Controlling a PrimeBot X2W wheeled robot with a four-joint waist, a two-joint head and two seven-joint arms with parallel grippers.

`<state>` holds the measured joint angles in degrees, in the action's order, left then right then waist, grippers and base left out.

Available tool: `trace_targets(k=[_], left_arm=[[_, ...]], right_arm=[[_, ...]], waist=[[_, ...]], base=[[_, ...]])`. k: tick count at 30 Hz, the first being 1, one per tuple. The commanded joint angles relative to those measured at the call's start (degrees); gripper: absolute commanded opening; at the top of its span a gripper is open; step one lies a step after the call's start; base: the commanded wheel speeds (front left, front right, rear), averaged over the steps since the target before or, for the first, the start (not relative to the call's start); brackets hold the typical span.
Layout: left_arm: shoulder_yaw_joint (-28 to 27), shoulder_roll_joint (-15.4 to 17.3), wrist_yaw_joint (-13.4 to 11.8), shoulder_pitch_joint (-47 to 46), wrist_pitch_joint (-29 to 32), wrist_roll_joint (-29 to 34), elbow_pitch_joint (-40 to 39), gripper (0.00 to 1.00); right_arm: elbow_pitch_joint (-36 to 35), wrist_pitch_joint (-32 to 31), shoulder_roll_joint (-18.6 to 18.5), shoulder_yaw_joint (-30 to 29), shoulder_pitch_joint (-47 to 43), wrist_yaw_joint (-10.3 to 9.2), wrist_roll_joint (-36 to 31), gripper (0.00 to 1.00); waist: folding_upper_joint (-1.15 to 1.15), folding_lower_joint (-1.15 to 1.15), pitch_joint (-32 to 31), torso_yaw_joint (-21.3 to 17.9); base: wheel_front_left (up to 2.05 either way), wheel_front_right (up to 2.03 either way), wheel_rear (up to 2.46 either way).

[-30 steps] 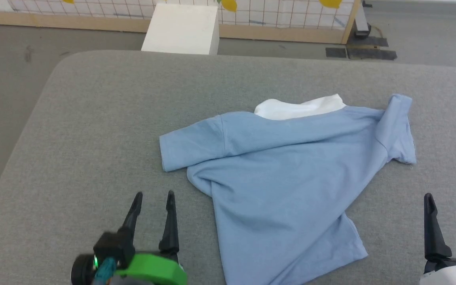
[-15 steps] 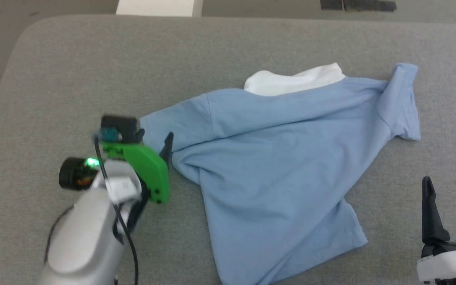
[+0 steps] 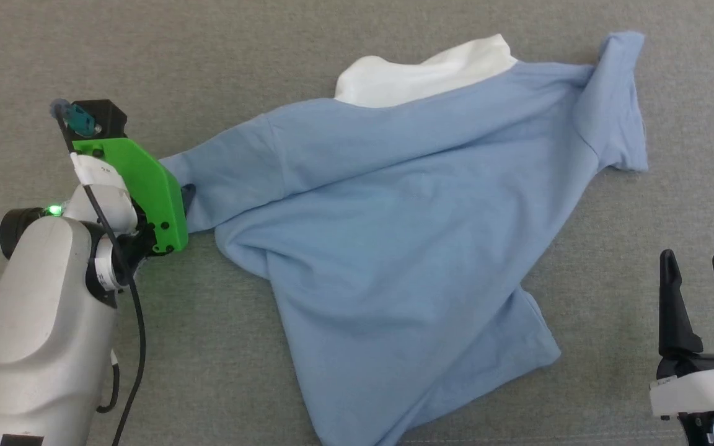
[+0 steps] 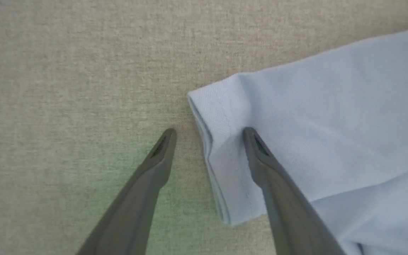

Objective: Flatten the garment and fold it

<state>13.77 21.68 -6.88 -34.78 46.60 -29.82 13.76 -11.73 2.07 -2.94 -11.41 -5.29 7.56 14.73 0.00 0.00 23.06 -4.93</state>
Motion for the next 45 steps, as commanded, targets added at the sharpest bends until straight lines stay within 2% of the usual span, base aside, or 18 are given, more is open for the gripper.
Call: trace_targets(k=[1, 4, 5, 6, 13, 18, 22, 24, 28, 34, 40, 45], left_arm=[[-0.02, 0.12, -0.60, -0.46, 0.76, -0.17, -0.21, 1.00], [0.03, -0.85, -0.56, 0.46, 2.45, -1.94, -0.72, 1.00], [0.27, -1.02, -0.05, 0.71, 3.13, -2.58, -0.97, 0.44], [0.58, -1.03, 0.81, 0.87, 3.46, -3.11, -1.52, 0.00], [0.33, -1.11, 3.57, 1.12, -1.10, -3.86, -2.78, 0.00], [-1.07, -1.42, 4.93, 1.81, -7.70, -3.99, -3.93, 0.00], [-2.91, -2.89, 5.48, 4.64, -14.26, -5.09, -8.06, 0.00], [-3.90, -4.41, 5.08, 7.43, -17.24, -6.16, -11.16, 0.00], [-6.98, -6.51, 2.35, 14.41, -22.21, -7.35, -18.40, 0.00], [-14.07, -6.23, -3.49, 26.61, -26.94, -6.64, -26.14, 0.00], [-14.87, -7.75, -2.26, 31.32, -29.49, -8.64, -26.89, 0.00], [-12.63, -8.74, -0.78, 30.03, -30.94, -8.17, -26.62, 0.00]], right_arm=[[0.22, 0.56, 0.06, 0.02, 1.20, -0.08, 0.38, 1.00], [0.54, 0.58, 0.06, -0.13, 1.73, -0.08, 0.36, 1.00], [0.63, 0.58, 0.06, -0.21, 1.88, -0.08, 0.34, 1.00], [0.73, 0.57, 0.06, -0.32, 2.05, -0.08, 0.31, 1.00], [1.12, 0.41, 0.06, -0.66, 2.63, -0.08, -0.02, 1.00], [1.73, 0.33, 0.06, -0.32, 2.27, -0.08, -0.03, 1.00], [2.27, 0.25, 0.06, -0.36, 1.46, -0.08, 0.03, 1.00], [2.46, 0.06, 0.06, -0.31, 0.82, -0.08, 0.11, 1.00], [2.42, -0.44, 0.06, -0.10, -0.29, -0.08, 0.17, 1.00], [2.04, -1.29, 0.06, -0.49, -1.53, -0.08, -0.10, 1.00], [1.39, -2.61, 0.06, -1.07, -2.10, -0.08, -0.50, 1.00], [-0.41, -8.00, -0.51, -1.27, 3.17, -0.08, -1.82, 1.00]], waist=[[0.00, 0.00, 1.39, -1.02], [0.00, 0.00, 1.73, -0.97], [0.00, 0.00, 1.80, -0.92], [0.00, 0.00, 1.88, -0.84], [0.00, 0.00, 1.41, -0.01], [0.00, 0.00, -0.82, 0.64], [0.00, 0.00, -3.31, 1.30], [0.00, 0.00, -4.60, 1.77], [0.00, 0.00, -6.35, 2.54], [0.00, 0.00, -7.70, 3.61], [0.00, 0.00, -8.18, 5.43], [0.00, 0.00, -7.21, 6.68]], base=[[0.00, 0.00, 0.00], [0.00, 0.00, 0.00], [0.00, 0.00, 0.00], [0.00, 0.00, 0.00], [0.00, 0.00, 0.00], [0.00, 0.00, 0.00], [0.00, 0.00, 0.00], [0.00, 0.00, 0.00], [0.00, 0.00, 0.00], [0.00, 0.00, 0.00], [0.00, 0.00, 0.00], [0.00, 0.00, 0.00]])
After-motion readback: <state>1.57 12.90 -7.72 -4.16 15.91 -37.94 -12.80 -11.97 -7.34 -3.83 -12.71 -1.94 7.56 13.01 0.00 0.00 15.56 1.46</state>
